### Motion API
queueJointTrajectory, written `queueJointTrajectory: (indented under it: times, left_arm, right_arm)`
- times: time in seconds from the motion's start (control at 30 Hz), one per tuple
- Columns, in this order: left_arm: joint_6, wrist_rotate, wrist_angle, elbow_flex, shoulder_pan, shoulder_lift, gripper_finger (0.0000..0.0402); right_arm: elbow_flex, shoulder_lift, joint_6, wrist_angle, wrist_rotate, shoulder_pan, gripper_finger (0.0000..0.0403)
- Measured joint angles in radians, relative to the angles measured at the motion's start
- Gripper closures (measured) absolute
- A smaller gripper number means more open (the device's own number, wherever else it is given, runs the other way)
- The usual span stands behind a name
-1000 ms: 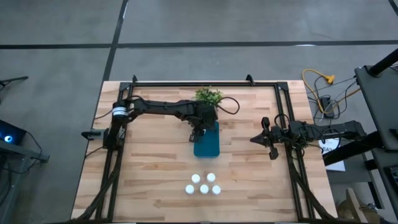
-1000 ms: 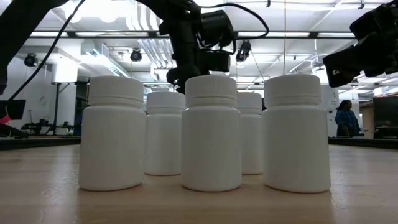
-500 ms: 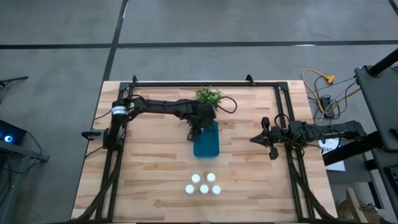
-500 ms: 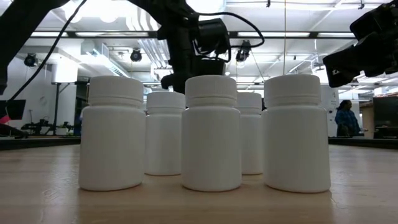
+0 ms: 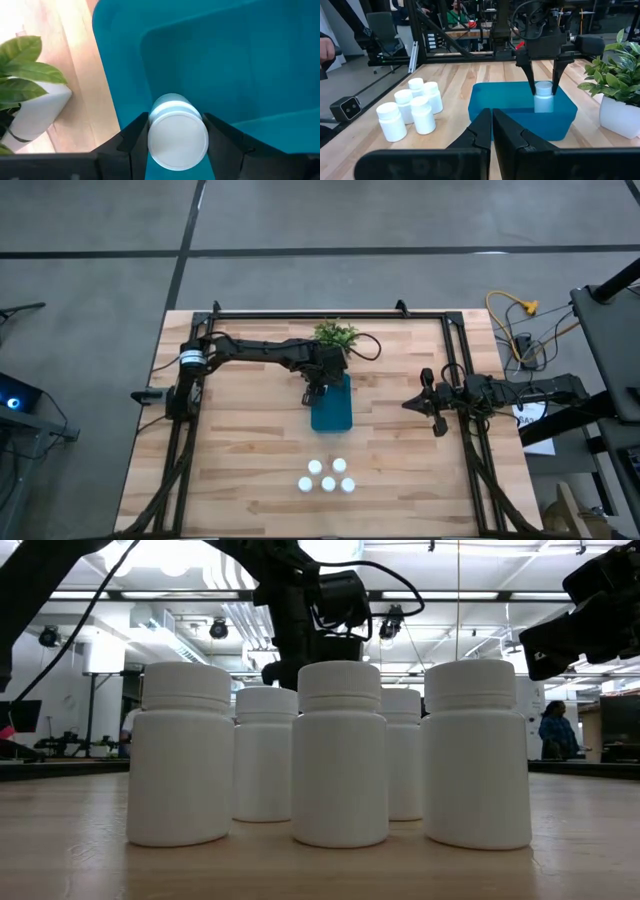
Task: Pick and place pill bottles into a basket
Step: Put the white pill bottle into the blue bin
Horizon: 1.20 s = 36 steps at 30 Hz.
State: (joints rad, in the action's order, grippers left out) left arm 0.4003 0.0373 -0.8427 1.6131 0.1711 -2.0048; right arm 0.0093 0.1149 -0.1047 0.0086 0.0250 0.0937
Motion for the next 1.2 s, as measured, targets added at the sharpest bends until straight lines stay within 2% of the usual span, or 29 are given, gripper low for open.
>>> queueJointTrajectory:
  times: [0.17, 0.27, 0.73, 1.2]
  left_arm:
    - [-0.002, 0.05, 0.005, -0.001, 0.0, 0.0, 0.0212]
    - [-0.002, 0.051, 0.006, -0.001, 0.0, 0.0, 0.0204]
    - [-0.027, 0.05, -0.014, 0.011, -0.005, 0.01, 0.0198]
    - [-0.054, 0.047, -0.023, 0.025, -0.052, 0.13, 0.0197]
  right_arm:
    - [0.0, 0.0, 0.0, 0.0, 0.0, 0.0, 0.0394]
    - [0.0, 0.0, 0.0, 0.0, 0.0, 0.0, 0.0394]
    - [0.0, 0.0, 0.0, 0.0, 0.0, 0.0, 0.0394]
    - [0.0, 0.0, 0.0, 0.0, 0.0, 0.0, 0.0394]
